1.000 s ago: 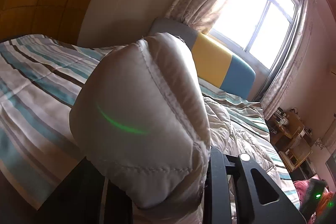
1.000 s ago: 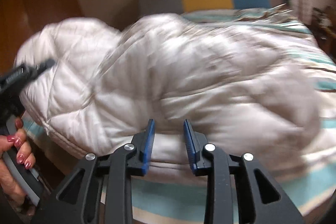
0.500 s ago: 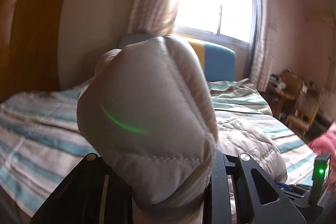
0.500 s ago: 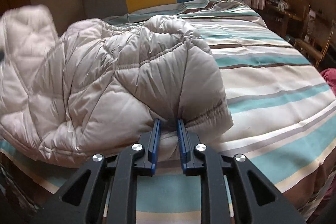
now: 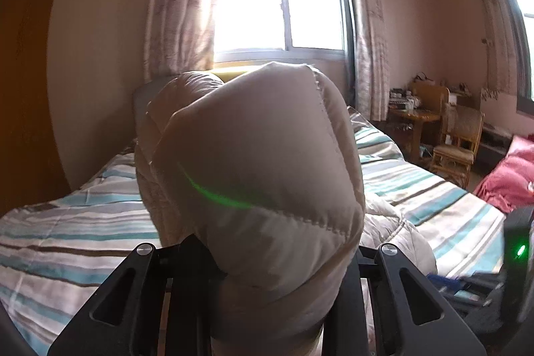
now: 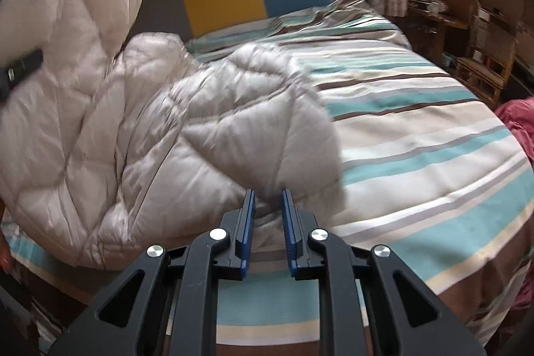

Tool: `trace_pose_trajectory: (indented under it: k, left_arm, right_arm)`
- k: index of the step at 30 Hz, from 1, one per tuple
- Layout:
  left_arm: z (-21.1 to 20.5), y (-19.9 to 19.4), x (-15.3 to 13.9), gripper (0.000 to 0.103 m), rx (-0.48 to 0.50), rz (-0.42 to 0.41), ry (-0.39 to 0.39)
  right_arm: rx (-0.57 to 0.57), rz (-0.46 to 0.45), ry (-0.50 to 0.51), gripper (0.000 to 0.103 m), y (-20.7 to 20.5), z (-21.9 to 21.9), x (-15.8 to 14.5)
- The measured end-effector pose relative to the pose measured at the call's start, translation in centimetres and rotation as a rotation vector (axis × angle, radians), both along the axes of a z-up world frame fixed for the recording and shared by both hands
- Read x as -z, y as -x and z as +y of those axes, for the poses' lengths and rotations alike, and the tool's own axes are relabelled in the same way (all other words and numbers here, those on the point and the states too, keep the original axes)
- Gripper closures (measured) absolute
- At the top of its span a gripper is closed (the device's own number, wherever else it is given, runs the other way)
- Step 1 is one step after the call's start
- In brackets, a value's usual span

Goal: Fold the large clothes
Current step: 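Carry the folded jacket with the left tool while the right tool opens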

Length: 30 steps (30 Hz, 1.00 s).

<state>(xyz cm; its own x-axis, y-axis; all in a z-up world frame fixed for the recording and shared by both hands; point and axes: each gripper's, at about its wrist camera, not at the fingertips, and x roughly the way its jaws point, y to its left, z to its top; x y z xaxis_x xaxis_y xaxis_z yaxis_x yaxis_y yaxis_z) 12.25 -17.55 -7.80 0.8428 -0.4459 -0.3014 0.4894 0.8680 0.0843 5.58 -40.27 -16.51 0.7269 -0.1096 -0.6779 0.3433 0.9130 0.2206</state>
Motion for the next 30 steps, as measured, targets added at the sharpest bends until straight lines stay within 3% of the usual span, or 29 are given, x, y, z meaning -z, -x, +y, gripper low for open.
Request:
trace_pose_trajectory:
  k: [10,11,14,17,20,23,25,26,27,30]
  left_arm:
    - [-6.6,0.9,3.3,0.074,0.129,-0.012,-0.136]
    - [-7.5,1.1,3.9,0.072,0.155,-0.008,-0.16]
    - [-9.9,1.7,6.0,0.051,0.243,0.009,-0.235]
    - [-11.0,2.1,7.5,0.033,0.331,0.036,-0.23]
    - [-10.7,2.3,8.8,0.033,0.392,0.061,-0.226]
    - [-9.2,2.7,9.4,0.033,0.466,0.093,-0.164]
    - [-8.5,3.5,9.6,0.026,0.52,0.1,-0.134]
    - [-8.3,4.0,9.5,0.011,0.559,0.102,-0.115]
    - [-8.5,4.5,9.5,0.003,0.601,0.097,-0.109]
    - [-10.3,4.3,10.2,0.003,0.566,0.097,-0.182]
  right_arm:
    - [0.12,0.01,-0.04,0.085,2.8,-4.5,-0.2]
    - [0.122,0.01,-0.041,0.085,3.0,-4.6,-0.2]
    - [0.127,0.012,-0.04,0.085,3.2,-5.2,-0.3]
    - [0.134,0.01,-0.056,0.084,3.6,-5.7,-0.3]
    - [0.133,-0.007,-0.08,0.084,3.9,-5.9,-0.3]
    - [0.124,-0.027,-0.085,0.084,4.1,-5.8,-0.7]
    - [0.109,-0.038,-0.087,0.084,4.1,-5.5,-1.1]
    - [0.1,-0.053,-0.092,0.084,4.3,-5.3,-1.4]
    - [0.092,-0.066,-0.096,0.084,4.5,-5.2,-1.6]
    - [0.073,-0.115,-0.085,0.084,5.2,-4.8,-3.1]
